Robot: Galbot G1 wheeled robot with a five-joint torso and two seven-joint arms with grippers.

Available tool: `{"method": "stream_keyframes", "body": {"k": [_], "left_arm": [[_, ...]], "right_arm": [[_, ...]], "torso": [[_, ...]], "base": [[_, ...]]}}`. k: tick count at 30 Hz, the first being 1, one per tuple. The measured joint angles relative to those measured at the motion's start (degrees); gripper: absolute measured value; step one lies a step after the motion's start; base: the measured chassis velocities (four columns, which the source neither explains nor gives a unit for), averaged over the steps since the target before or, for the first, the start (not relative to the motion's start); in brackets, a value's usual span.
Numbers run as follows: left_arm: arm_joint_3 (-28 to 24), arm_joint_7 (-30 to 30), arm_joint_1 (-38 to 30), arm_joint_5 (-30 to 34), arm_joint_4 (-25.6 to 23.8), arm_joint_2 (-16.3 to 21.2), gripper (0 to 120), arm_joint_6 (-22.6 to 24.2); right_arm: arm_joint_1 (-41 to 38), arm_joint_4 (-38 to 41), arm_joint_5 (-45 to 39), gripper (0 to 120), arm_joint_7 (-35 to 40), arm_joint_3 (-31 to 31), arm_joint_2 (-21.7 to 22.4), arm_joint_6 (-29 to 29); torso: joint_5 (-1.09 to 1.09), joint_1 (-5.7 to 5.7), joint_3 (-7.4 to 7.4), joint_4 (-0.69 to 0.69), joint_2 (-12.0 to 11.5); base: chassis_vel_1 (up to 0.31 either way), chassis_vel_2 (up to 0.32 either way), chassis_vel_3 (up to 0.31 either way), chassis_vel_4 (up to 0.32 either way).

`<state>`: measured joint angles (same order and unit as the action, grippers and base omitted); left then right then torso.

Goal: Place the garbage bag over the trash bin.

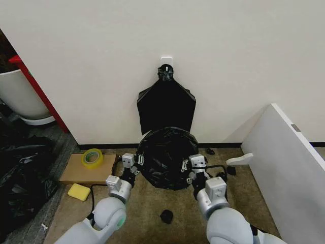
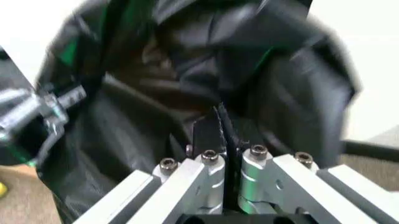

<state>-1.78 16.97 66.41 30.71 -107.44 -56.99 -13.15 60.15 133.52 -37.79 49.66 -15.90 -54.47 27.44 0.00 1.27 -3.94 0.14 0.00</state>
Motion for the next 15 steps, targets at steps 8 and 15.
{"method": "stream_keyframes", "body": {"k": [8,15], "left_arm": [[-0.57,-1.64,-0.26,-2.42,0.34,-0.34,1,-2.49],[-0.47,-1.83,0.72,-2.82,-0.19,-0.31,1,-2.53]], "right_arm": [[-4.83,-9.18,-1.08,0,0.96,-2.62,-4.45,0.74],[-10.13,-18.86,1.62,0,0.12,-3.04,-9.68,-0.87]], "torso": [[0.00,0.00,-0.01,0.01,0.00],[0.00,0.00,-0.01,0.00,0.00]], "base": [[0.000,0.000,0.000,0.000],[0.000,0.000,0.000,0.000]]}}
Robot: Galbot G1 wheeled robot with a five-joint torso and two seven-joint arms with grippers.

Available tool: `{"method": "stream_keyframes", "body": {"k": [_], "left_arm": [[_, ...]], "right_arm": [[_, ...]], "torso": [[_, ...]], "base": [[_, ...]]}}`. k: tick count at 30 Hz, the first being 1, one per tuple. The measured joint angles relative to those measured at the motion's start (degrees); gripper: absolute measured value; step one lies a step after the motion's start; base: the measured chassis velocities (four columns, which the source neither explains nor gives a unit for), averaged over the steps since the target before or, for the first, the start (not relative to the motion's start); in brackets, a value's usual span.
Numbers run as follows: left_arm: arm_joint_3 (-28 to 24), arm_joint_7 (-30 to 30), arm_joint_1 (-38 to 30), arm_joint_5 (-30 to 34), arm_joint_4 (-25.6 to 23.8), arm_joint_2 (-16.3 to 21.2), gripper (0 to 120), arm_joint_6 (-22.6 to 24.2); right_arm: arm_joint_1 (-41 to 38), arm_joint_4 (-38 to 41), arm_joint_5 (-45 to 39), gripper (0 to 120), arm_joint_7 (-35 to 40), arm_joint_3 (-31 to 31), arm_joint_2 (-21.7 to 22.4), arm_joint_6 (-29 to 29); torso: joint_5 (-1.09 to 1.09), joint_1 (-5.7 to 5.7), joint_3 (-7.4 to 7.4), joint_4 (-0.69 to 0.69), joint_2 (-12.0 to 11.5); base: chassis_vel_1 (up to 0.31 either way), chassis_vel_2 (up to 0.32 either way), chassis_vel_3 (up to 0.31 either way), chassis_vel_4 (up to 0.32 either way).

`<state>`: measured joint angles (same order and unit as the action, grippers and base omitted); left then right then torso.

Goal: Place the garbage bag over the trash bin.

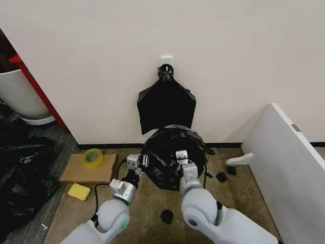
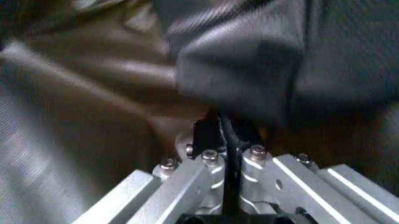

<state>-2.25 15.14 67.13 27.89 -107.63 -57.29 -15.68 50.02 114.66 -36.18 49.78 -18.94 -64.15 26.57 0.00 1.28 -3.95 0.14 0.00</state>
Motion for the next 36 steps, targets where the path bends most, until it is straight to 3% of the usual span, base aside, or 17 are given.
{"method": "stream_keyframes", "body": {"k": [13,18,21,26,30,36], "left_arm": [[1.03,-0.16,2.38,-0.63,-2.32,1.14,1,0.22],[1.41,-0.24,2.71,-0.62,-2.48,1.44,1,0.29],[1.75,-0.27,2.73,-0.58,-2.48,1.92,1,0.29],[1.90,-0.27,2.42,-0.54,-2.05,2.12,1,0.18],[1.94,-0.38,1.93,-0.54,-1.77,2.12,1,-0.06],[1.94,-0.42,1.87,-0.51,-2.38,2.31,1,-0.11]], "right_arm": [[-4.63,-12.27,4.76,0,-2.84,0.62,-4.22,-3.31],[-4.30,-13.27,6.53,0,-3.70,0.64,-4.37,-4.38],[-2.64,-9.92,6.32,0,-3.81,0.52,-3.31,-4.21],[-0.51,-2.91,0.09,0,-1.51,0.43,-1.90,0.27],[0.47,1.75,-10.29,0,2.82,0.62,-1.28,6.90],[0.14,-0.23,-14.46,0,4.99,0.13,-2.24,9.97]], "torso": [[0.01,0.00,0.00,0.00,0.00],[0.01,0.00,0.00,0.00,0.00],[0.01,0.00,0.00,0.01,0.00],[0.00,0.00,0.01,0.01,0.00],[0.00,0.00,0.01,0.01,0.00],[0.01,0.00,0.01,0.01,0.00]], "base": [[0.000,0.000,0.000,0.000],[0.000,0.000,0.000,0.000],[0.000,0.000,0.000,0.000],[0.000,0.000,0.000,0.000],[0.000,0.000,0.000,0.000],[0.000,0.000,0.000,0.000]]}}
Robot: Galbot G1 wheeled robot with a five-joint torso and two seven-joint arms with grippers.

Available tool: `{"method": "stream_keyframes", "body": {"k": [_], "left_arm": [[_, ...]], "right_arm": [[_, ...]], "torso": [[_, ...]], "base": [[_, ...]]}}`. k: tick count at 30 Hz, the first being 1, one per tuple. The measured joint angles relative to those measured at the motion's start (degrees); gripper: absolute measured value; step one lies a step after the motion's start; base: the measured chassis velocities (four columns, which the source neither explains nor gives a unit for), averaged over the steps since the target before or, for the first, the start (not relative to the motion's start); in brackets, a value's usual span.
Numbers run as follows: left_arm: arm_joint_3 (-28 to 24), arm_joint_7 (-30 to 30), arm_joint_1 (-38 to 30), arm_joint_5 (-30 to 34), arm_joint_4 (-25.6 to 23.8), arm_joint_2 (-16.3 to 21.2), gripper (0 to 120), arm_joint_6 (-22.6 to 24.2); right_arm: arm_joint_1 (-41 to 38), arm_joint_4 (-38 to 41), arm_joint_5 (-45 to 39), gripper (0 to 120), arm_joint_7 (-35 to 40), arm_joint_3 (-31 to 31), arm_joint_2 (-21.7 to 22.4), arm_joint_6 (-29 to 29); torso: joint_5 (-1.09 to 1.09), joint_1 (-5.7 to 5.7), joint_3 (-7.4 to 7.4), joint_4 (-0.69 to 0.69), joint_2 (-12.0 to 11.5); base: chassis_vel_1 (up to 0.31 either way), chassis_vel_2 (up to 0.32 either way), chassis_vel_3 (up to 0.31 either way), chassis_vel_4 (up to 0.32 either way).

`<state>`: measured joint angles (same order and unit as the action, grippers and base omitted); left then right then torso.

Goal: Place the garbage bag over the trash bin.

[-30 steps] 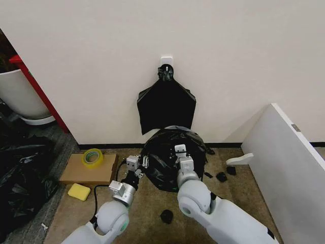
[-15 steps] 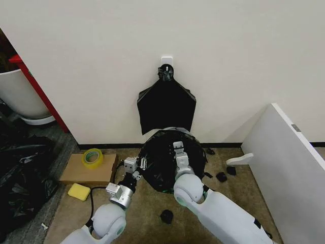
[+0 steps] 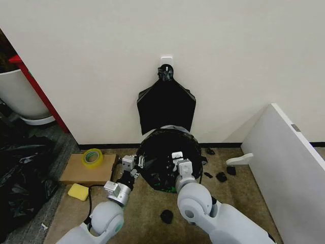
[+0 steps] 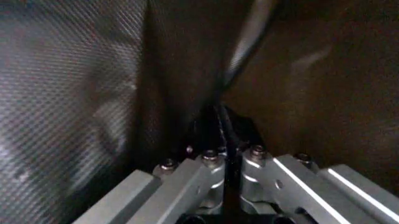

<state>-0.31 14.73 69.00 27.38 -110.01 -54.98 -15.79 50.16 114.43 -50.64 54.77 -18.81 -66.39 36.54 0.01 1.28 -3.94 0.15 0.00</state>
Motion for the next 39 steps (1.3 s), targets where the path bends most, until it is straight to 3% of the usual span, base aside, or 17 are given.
{"method": "stream_keyframes", "body": {"k": [7,12,17,24,33,39], "left_arm": [[0.09,0.00,0.66,-0.01,-0.77,0.35,1,-0.01],[0.11,0.01,0.95,-0.04,-1.22,0.46,1,-0.02],[0.12,0.00,0.96,-0.04,-1.28,0.50,1,-0.02],[0.12,0.02,0.67,0.02,-0.83,0.52,1,-0.09],[0.42,0.03,0.15,0.13,-0.18,0.55,1,-0.17],[1.05,-0.03,0.67,0.18,-0.93,0.54,1,-0.20]], "right_arm": [[-3.08,-5.34,0.67,0,0.15,-0.81,-2.97,0.09],[-5.42,-11.51,11.33,0,-0.56,-2.23,-3.67,-0.37],[-5.42,-13.07,15.52,0,-1.00,-3.01,-3.34,-0.70],[-3.99,-7.50,14.70,0,-1.67,-3.28,-2.48,-1.59],[-2.33,0.30,0.08,0,1.75,-3.31,-1.10,2.38],[-2.04,-3.02,5.06,0,2.95,-4.77,-0.63,5.21]], "torso": [[0.00,0.00,0.00,-0.01,0.00],[-0.01,0.00,0.00,-0.01,0.00],[0.00,0.00,0.00,-0.01,0.00],[0.00,0.00,0.00,-0.01,0.00],[0.00,0.00,0.00,0.00,0.00],[0.00,0.00,0.00,0.00,0.00]], "base": [[0.000,0.000,0.000,0.000],[0.000,0.000,0.000,0.000],[0.000,0.000,0.000,0.000],[0.000,0.000,0.000,0.000],[0.000,0.000,0.000,0.000],[0.000,0.000,0.000,0.000]]}}
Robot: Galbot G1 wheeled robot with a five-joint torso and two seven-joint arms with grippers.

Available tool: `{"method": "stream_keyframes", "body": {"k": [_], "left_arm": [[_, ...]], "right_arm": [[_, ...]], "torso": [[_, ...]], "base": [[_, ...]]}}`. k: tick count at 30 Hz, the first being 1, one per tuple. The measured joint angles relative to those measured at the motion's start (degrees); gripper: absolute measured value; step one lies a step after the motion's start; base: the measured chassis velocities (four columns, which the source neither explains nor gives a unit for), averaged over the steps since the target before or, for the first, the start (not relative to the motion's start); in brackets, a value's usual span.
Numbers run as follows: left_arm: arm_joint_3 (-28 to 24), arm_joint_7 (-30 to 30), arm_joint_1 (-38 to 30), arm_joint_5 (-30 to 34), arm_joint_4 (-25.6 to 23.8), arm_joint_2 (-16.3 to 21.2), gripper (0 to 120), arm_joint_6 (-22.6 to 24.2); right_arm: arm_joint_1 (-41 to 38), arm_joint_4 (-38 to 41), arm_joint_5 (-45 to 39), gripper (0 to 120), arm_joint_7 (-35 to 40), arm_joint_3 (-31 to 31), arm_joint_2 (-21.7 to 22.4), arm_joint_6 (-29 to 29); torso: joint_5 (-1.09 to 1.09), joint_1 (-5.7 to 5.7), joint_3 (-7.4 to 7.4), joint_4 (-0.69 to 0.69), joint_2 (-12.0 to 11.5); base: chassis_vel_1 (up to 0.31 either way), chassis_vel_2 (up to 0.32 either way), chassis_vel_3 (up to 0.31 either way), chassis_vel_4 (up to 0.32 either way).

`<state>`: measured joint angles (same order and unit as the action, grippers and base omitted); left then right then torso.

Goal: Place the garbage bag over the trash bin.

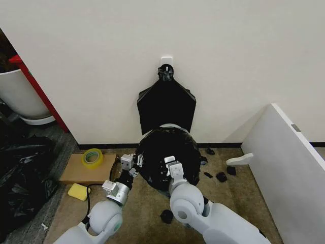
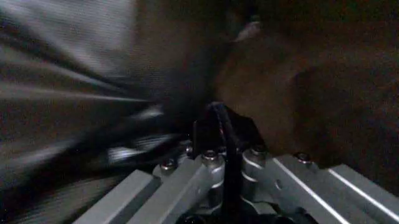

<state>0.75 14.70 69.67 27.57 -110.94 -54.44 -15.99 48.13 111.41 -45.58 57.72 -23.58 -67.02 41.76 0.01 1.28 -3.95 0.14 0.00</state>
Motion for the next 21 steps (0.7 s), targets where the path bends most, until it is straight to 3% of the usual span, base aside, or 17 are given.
{"method": "stream_keyframes", "body": {"k": [5,8,16,21], "left_arm": [[0.54,-0.18,0.41,0.00,-0.19,0.19,1,0.00],[0.81,-0.18,0.57,0.00,-0.27,0.22,1,0.00],[0.80,-0.24,0.66,-0.02,-0.20,-0.04,1,0.00],[0.61,-0.50,0.72,-0.16,-0.15,-0.18,1,0.00]], "right_arm": [[-0.31,-2.46,9.45,0,-0.80,-2.03,0.43,0.22],[-0.55,-2.22,10.89,0,-1.30,-2.56,0.49,0.20],[-1.48,-0.47,6.02,0,-2.32,-2.52,-1.02,-2.00],[-4.62,-6.17,2.70,0,0.07,-3.08,-3.28,-0.15]], "torso": [[0.00,0.00,0.00,0.00,0.00],[0.00,0.00,0.00,0.00,0.00],[0.00,0.00,0.00,0.00,0.00],[-0.01,0.00,0.00,0.00,0.00]], "base": [[0.000,0.000,0.000,0.000],[0.000,0.000,0.000,0.000],[0.000,0.000,0.000,0.000],[0.000,0.000,0.000,0.000]]}}
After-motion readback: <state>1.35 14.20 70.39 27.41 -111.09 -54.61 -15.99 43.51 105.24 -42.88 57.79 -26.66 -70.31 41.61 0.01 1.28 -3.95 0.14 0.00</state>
